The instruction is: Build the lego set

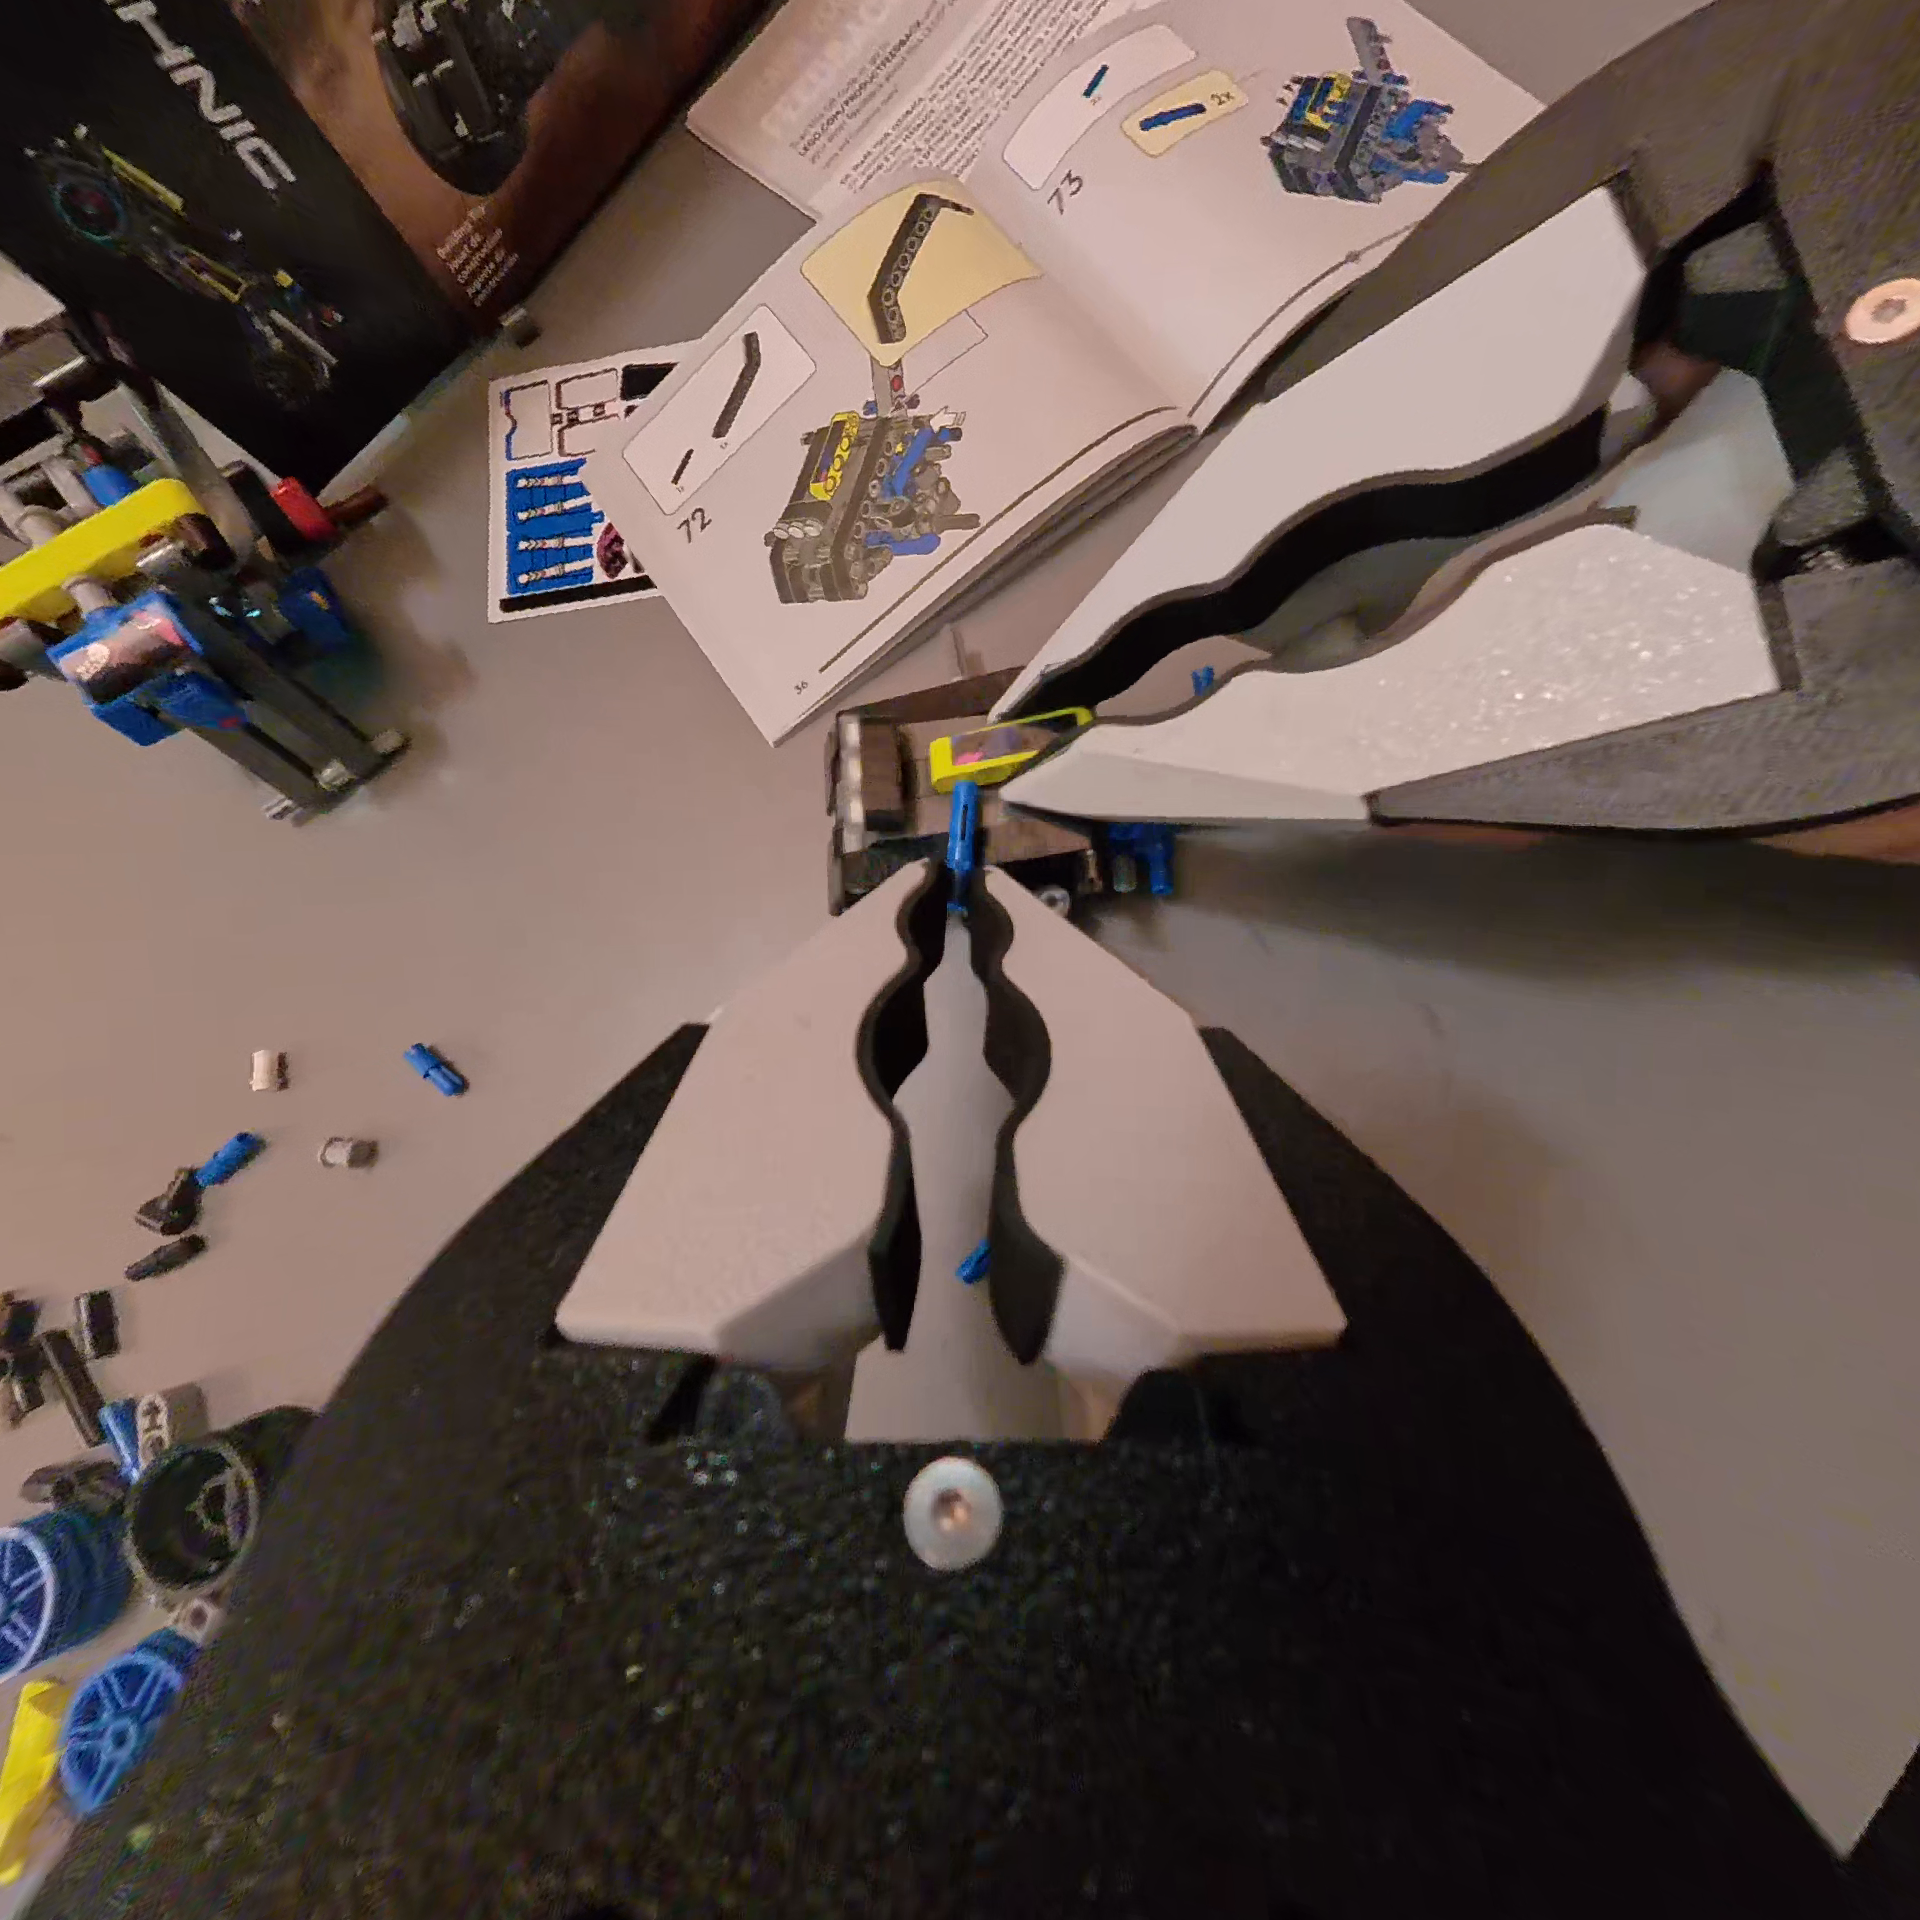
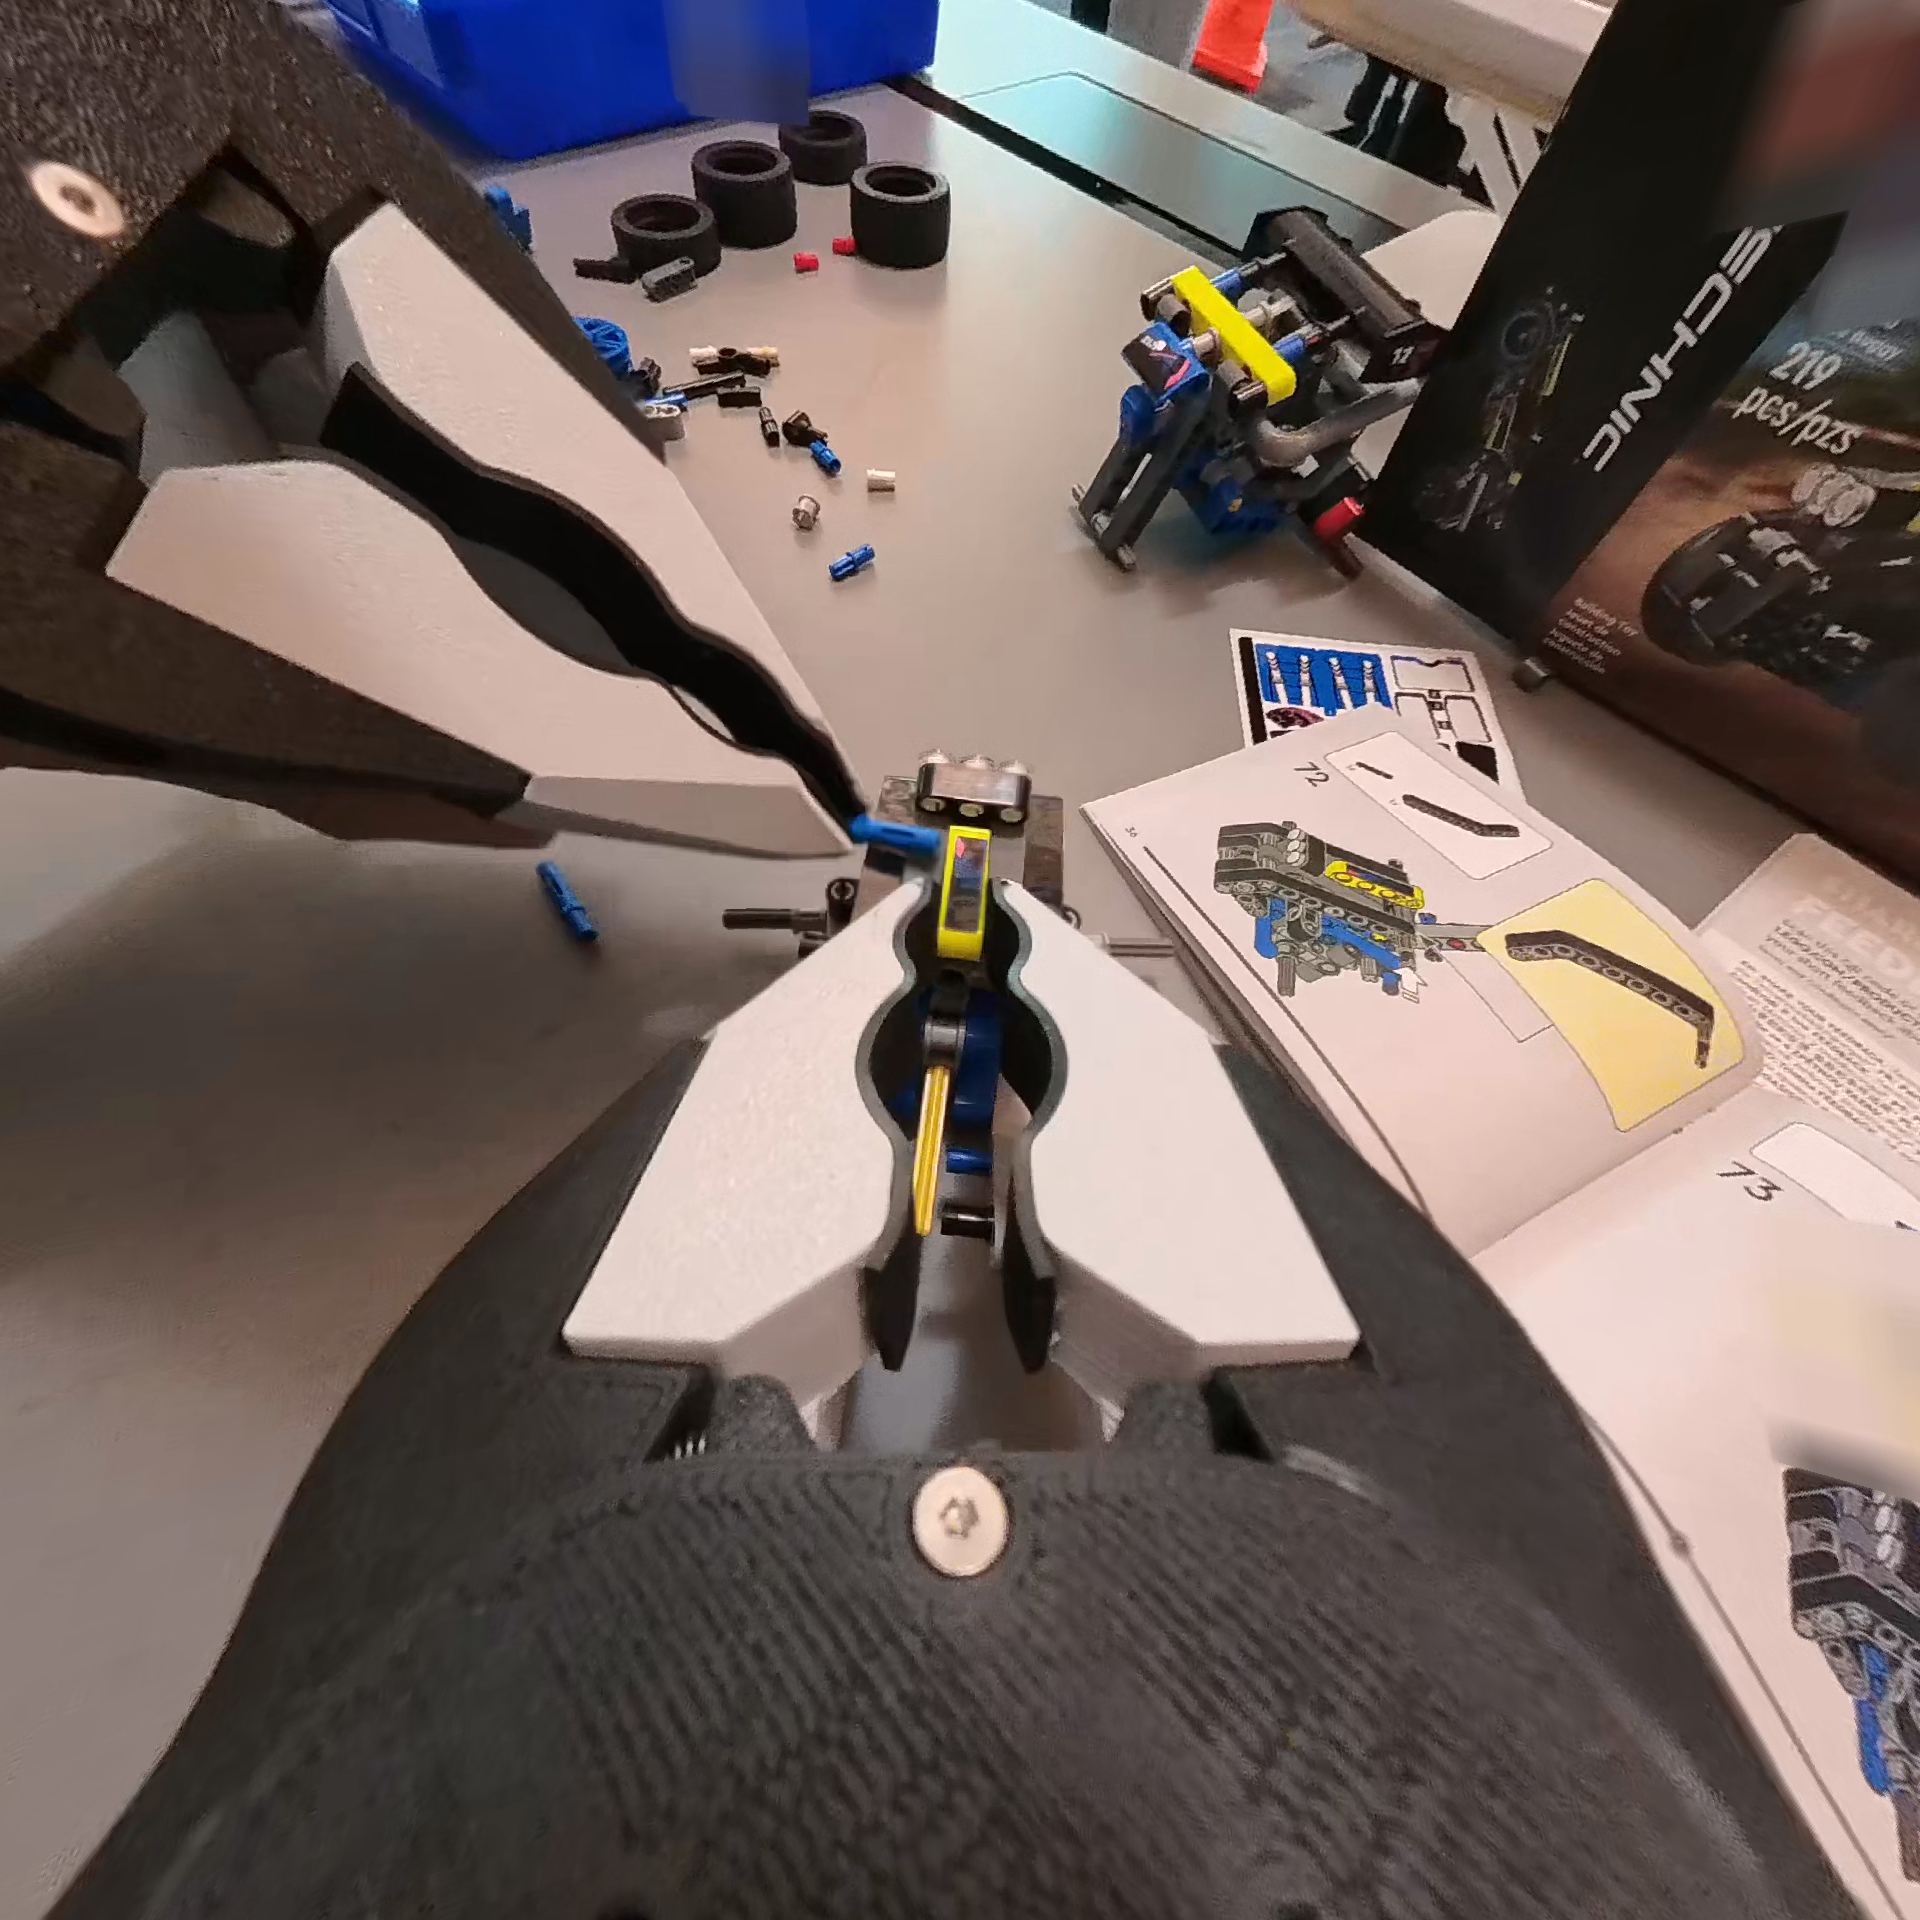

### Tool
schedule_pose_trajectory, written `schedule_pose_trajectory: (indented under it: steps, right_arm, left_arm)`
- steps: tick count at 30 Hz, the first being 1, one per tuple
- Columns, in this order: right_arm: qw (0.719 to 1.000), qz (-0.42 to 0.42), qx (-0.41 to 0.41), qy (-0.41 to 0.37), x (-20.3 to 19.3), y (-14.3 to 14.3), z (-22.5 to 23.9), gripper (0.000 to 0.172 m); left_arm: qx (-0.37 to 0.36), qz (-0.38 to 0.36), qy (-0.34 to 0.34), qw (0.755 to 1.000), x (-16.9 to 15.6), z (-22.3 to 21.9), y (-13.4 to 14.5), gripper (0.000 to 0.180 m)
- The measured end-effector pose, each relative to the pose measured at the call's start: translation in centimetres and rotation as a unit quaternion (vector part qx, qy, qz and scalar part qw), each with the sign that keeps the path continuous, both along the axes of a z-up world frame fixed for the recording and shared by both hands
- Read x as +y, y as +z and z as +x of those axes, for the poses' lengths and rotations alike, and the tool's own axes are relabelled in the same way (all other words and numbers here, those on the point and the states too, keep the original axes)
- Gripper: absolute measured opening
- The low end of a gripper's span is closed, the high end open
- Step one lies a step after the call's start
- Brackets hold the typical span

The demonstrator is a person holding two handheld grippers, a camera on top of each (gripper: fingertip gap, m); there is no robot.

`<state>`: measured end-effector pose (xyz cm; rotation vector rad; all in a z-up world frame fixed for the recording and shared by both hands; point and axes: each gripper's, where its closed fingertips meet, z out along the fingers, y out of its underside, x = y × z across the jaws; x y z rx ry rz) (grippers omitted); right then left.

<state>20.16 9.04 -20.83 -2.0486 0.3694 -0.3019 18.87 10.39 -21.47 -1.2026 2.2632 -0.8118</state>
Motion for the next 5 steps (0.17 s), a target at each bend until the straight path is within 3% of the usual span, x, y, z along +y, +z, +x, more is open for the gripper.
schedule_pose_trajectory:
  steps: [1, 5]
  right_arm:
    - [1.0, -0.001, -0.008, -0.002, 0.0, 0.0, 0.06, 0.006]
    - [1.0, -0.009, -0.029, -0.001, 0.21, -0.01, -0.01, 0.006]
  left_arm:
    - [0.003, 0.008, 0.007, 1.0, 0.37, 0.08, -0.16, 0.0]
    - [0.005, -0.001, 0.003, 1.0, 0.09, 0.07, -0.16, 0.0]
